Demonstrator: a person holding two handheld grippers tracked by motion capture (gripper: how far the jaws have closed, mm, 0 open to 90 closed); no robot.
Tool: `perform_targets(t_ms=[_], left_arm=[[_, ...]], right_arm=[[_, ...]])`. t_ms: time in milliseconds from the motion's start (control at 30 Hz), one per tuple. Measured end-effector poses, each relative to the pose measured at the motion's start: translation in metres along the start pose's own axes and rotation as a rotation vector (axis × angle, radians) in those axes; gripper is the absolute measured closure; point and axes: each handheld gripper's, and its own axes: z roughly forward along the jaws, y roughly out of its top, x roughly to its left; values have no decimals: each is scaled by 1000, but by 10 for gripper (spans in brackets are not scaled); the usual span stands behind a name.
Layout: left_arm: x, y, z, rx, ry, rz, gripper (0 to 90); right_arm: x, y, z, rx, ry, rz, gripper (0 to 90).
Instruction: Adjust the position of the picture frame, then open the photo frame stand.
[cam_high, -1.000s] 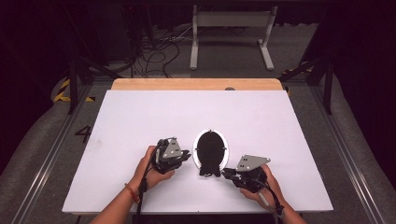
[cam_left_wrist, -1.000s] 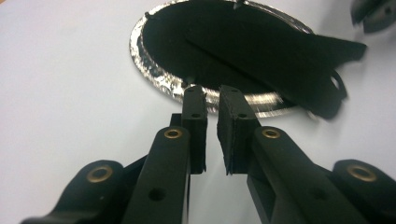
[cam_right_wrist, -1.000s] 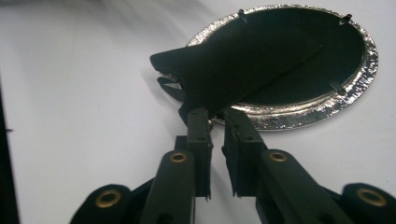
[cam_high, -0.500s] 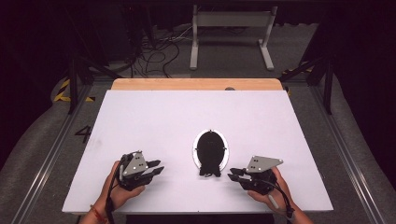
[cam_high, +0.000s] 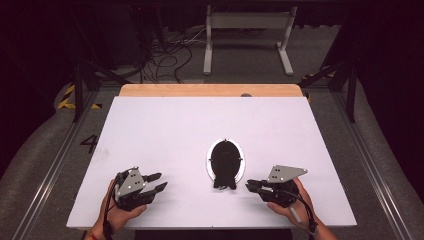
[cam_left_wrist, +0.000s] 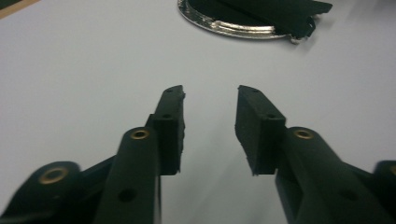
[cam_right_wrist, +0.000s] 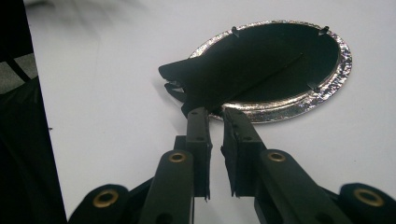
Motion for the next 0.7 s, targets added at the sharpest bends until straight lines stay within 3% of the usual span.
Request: perform_targets(t_ms=[133, 200, 367, 533, 700], left_arm=[[1, -3, -4, -9, 36, -2, 554], [4, -5, -6, -8, 55, -9, 491], [10, -9, -5, 1, 74, -47, 437], [7, -10, 0, 19, 67, -42, 385], [2, -8, 3, 25, 51, -26, 392]], right_arm=[[0, 0, 1, 3, -7, 2, 793], [1, -1, 2, 7, -14, 3, 788], [3, 0, 4, 10, -10, 3, 783], [3, -3, 9, 26, 7, 13, 783], [4, -6, 17, 53, 28, 29, 784]])
